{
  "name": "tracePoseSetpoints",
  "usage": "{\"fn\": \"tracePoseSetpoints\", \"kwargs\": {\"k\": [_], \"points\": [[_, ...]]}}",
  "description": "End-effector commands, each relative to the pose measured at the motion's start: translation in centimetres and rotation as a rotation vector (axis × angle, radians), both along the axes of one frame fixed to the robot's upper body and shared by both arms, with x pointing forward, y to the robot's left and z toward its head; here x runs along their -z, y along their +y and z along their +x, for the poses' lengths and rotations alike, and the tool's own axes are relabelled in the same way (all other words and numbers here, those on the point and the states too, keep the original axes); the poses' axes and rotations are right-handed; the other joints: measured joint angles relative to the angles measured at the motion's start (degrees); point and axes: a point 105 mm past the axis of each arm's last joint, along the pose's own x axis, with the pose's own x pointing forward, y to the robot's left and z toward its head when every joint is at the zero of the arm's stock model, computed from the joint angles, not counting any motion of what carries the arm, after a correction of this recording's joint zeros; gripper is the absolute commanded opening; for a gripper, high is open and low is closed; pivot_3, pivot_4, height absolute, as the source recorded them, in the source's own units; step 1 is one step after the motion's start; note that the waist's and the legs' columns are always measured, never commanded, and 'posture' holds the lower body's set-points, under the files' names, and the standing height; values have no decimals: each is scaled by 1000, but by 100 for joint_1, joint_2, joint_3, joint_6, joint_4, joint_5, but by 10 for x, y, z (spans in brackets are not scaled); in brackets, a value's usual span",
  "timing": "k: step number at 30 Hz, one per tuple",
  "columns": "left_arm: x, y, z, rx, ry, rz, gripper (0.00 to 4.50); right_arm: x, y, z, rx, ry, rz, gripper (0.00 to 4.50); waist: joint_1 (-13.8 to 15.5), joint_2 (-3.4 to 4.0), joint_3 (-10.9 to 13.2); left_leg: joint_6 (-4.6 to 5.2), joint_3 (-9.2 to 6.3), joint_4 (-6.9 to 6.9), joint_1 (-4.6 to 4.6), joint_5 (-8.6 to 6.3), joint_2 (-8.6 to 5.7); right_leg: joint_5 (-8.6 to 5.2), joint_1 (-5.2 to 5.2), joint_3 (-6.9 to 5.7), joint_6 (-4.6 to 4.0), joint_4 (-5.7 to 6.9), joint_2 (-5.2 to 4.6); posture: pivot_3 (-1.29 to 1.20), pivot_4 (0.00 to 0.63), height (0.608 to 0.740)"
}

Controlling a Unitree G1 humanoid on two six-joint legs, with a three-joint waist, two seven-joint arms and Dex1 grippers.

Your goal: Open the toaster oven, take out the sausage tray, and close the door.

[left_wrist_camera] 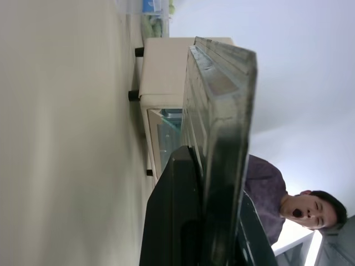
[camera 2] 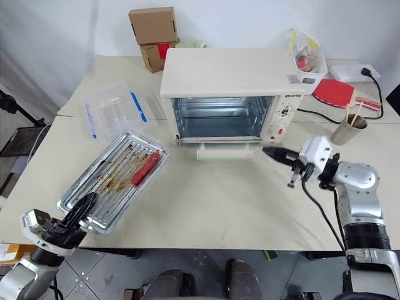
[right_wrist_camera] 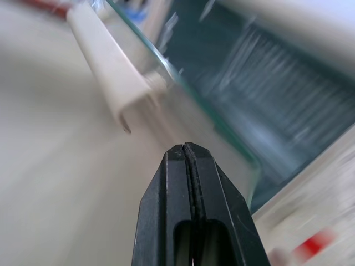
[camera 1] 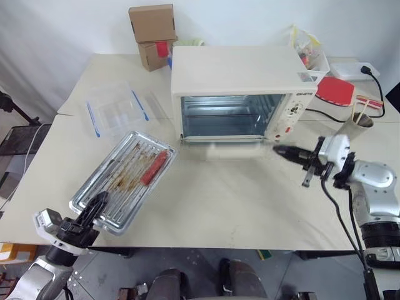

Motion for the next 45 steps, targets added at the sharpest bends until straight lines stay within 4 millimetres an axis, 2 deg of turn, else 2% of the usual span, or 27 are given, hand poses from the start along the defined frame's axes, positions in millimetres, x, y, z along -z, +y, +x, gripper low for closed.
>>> {"fn": "tracePoseSetpoints", "kwargs": {"k": [1,4,7,10,11,12,14,16,19,26,28,35,42,44,45], "points": [[-13,-4,-2,5,-63,7,0,-34,-3,-5,-7,-55,129,21,18,0,0,0,0,-1,-1,0,0,0,0,0,0,-1,-1,0,150,740],[-13,-13,1,43,-62,2,0,-37,-6,-14,-52,61,202,21,33,0,0,7,-4,-2,-8,-3,0,0,-2,-3,0,-6,-2,0,150,740],[-14,-21,6,91,-59,16,0,-26,-8,-27,-66,111,153,562,39,0,0,31,-8,-4,-16,-2,0,0,-5,-6,1,-13,-2,0,150,740],[-15,-27,12,156,-53,35,0,-7,-6,-49,-107,159,62,1531,68,0,0,45,-10,-10,-22,0,0,1,-5,-11,2,-28,-2,0,150,740],[-15,-29,16,183,-47,44,0,11,-1,-66,-181,188,-73,1873,71,4,-1,45,-9,-12,-22,0,0,1,-6,-11,2,-29,-2,0,150,740],[-15,-32,21,209,-39,53,0,20,2,-78,-219,217,-117,2162,88,8,-1,46,-6,-13,-24,0,-2,2,-5,-10,4,-33,-1,0,150,740],[-16,-37,29,275,-26,69,0,29,3,-92,-237,255,-126,2749,106,7,-1,47,-6,-14,-20,0,-3,2,-3,-12,5,-32,1,0,150,740],[-16,-42,35,325,-17,72,0,32,0,-97,-217,272,-127,3428,104,8,-1,50,-4,-13,-18,3,-3,3,-1,-9,6,-29,2,0,150,740],[-12,-60,48,445,20,80,0,40,-11,-104,-149,300,-130,4408,118,7,-1,42,4,-11,-7,-1,-6,9,7,-2,16,-29,0,0,150,740],[0,-103,71,666,137,121,0,49,-34,-129,-7,353,-128,4465,234,13,-2,28,-1,-14,-2,-7,-11,9,9,-3,16,-22,0,0,150,740],[6,-121,78,738,190,161,0,52,-36,-140,13,370,-137,4465,282,13,-2,27,3,-13,2,-8,-14,10,15,-2,18,-23,0,0,150,740],[24,-162,87,909,287,308,0,54,-36,-160,75,388,-133,4465,476,46,-22,18,2,-13,25,-6,-36,21,39,5,37,-27,-6,0,150,740],[31,-180,101,985,325,451,0,52,-36,-171,111,396,-138,4465,601,68,-36,21,-7,-19,27,-4,-86,38,59,1,68,-50,-52,0,150,740],[32,-183,106,998,324,498,0,52,-36,-173,114,399,-138,4465,635,77,-41,23,-10,-25,32,-2,-112,58,84,-7,105,-86,-78,0,150,740],[32,-184,108,1001,320,510,196,52,-36,-173,116,399,-138,4490,644,78,-41,23,-11,-28,34,-2,-116,67,96,-7,120,-103,-83,0,150,740]]}}
